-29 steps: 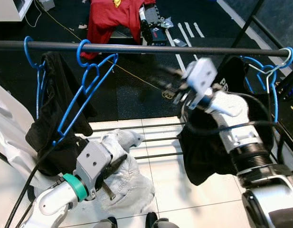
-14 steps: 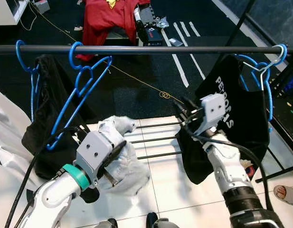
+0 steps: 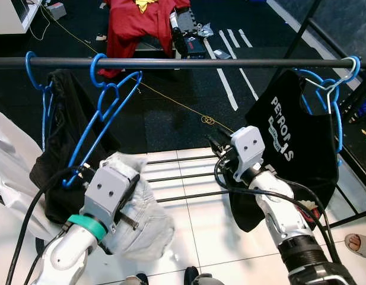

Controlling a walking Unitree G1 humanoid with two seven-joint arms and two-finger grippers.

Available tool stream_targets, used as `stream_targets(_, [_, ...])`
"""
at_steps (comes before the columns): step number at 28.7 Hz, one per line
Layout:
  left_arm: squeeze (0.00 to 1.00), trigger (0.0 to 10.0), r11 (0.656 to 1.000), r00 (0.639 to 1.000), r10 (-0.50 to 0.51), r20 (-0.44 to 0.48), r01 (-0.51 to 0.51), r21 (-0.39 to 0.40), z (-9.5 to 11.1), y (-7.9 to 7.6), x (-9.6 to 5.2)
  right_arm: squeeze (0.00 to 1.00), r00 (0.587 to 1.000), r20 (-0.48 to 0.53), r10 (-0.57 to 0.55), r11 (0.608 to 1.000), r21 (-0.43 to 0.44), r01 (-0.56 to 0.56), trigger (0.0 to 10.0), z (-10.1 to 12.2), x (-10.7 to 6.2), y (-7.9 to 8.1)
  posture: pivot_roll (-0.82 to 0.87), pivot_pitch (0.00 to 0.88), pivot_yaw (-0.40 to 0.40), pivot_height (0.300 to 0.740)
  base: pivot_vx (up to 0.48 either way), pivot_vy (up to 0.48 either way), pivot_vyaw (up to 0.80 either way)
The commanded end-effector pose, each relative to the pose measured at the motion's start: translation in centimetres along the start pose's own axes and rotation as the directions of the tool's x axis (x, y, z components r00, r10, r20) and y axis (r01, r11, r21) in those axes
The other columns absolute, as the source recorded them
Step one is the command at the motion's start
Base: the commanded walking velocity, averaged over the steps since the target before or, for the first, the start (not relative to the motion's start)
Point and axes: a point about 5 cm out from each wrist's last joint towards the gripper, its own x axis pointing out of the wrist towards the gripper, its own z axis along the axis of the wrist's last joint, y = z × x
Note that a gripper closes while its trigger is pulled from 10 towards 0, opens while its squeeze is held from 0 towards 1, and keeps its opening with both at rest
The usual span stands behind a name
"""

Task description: Hang hanger

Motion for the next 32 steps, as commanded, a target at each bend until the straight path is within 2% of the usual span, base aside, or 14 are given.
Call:
stream_targets(1, [0.00,0.0,1.000,1.000,-0.005,0.019,0.005,0.002,0.5,-0.4,-0.3,0.00,1.000,-0.020,-0.004,1.000,-0.001,0.004,10.0,-0.4,-0.4,0.2,-0.02,0.178,-0.008,0.740,0.000,0.000,0.00])
stream_targets(5, [0.00,0.0,0.998,0.998,0.061,-0.033,-0.061,0.009,-0.3,-0.4,-1.2,0.00,1.000,-0.014,-0.009,1.000,-0.017,0.009,10.0,-0.3,-0.2,0.1,-0.02,0.181,-0.005,0.740,0.000,0.000,0.00])
stream_targets(7, [0.00,0.0,0.985,0.982,0.169,-0.080,-0.166,0.044,-0.9,0.0,-2.0,0.00,1.000,-0.021,-0.020,0.999,-0.032,0.019,10.0,-0.5,-0.2,-0.4,-0.02,0.184,-0.002,0.740,0.000,0.000,0.00])
stream_targets(9, [0.00,0.0,0.985,0.982,0.169,-0.080,-0.166,0.044,-0.9,0.0,-2.0,0.00,1.000,-0.021,-0.020,0.999,-0.032,0.019,10.0,-0.5,-0.2,-0.4,-0.02,0.184,-0.002,0.740,0.000,0.000,0.00])
stream_targets(11, [0.00,0.0,0.961,0.956,0.274,-0.104,-0.268,0.065,-1.1,0.5,-2.6,0.00,0.999,-0.024,-0.026,0.999,-0.035,0.025,10.0,-0.5,-0.3,-0.7,-0.02,0.186,-0.002,0.740,0.000,0.000,0.00])
stream_targets(12, [0.00,0.0,0.961,0.956,0.274,-0.104,-0.268,0.065,-1.1,0.5,-2.6,0.00,0.999,-0.024,-0.026,0.999,-0.035,0.025,10.0,-0.5,-0.3,-0.7,-0.02,0.186,-0.002,0.740,0.000,0.000,0.00])
stream_targets(14, [0.00,0.0,0.935,0.931,0.351,-0.104,-0.343,0.088,-1.1,1.0,-2.8,0.00,0.999,-0.025,-0.029,0.999,-0.036,0.028,10.0,-0.5,-0.2,-0.7,-0.01,0.187,-0.007,0.740,0.000,0.000,0.00])
stream_targets(23, [0.00,0.0,0.889,0.895,0.445,-0.028,-0.438,0.137,-0.3,2.0,-0.9,0.00,1.000,-0.013,-0.016,0.999,-0.035,0.015,10.0,-0.2,0.3,-0.3,-0.02,0.181,-0.014,0.740,0.000,0.000,0.00])
stream_targets(27, [0.00,0.0,0.868,0.883,0.470,0.007,-0.464,0.179,0.1,2.3,-1.0,0.00,1.000,-0.012,-0.020,0.999,-0.037,0.020,10.0,-0.1,0.2,-0.5,-0.03,0.180,-0.010,0.740,0.000,0.000,0.00])
stream_targets(29, [0.00,0.0,0.844,0.869,0.494,0.035,-0.489,0.221,0.5,2.4,-1.2,0.00,1.000,-0.016,-0.026,0.999,-0.041,0.026,10.0,-0.3,0.0,-0.7,-0.03,0.180,-0.010,0.740,0.000,0.000,0.00])
stream_targets(31, [0.00,0.0,0.838,0.865,0.500,0.032,-0.493,0.233,0.4,2.3,-1.3,0.00,0.999,-0.023,-0.031,0.998,-0.047,0.030,10.0,-0.4,-0.2,-0.9,-0.03,0.180,-0.007,0.740,0.000,0.000,0.00])
stream_targets(32, [0.00,0.0,0.836,0.863,0.505,0.024,-0.496,0.235,0.3,2.3,-1.4,0.00,0.999,-0.029,-0.023,0.996,-0.090,0.020,10.0,-0.4,-0.2,-1.1,-0.02,0.180,-0.006,0.740,0.000,0.000,0.00])
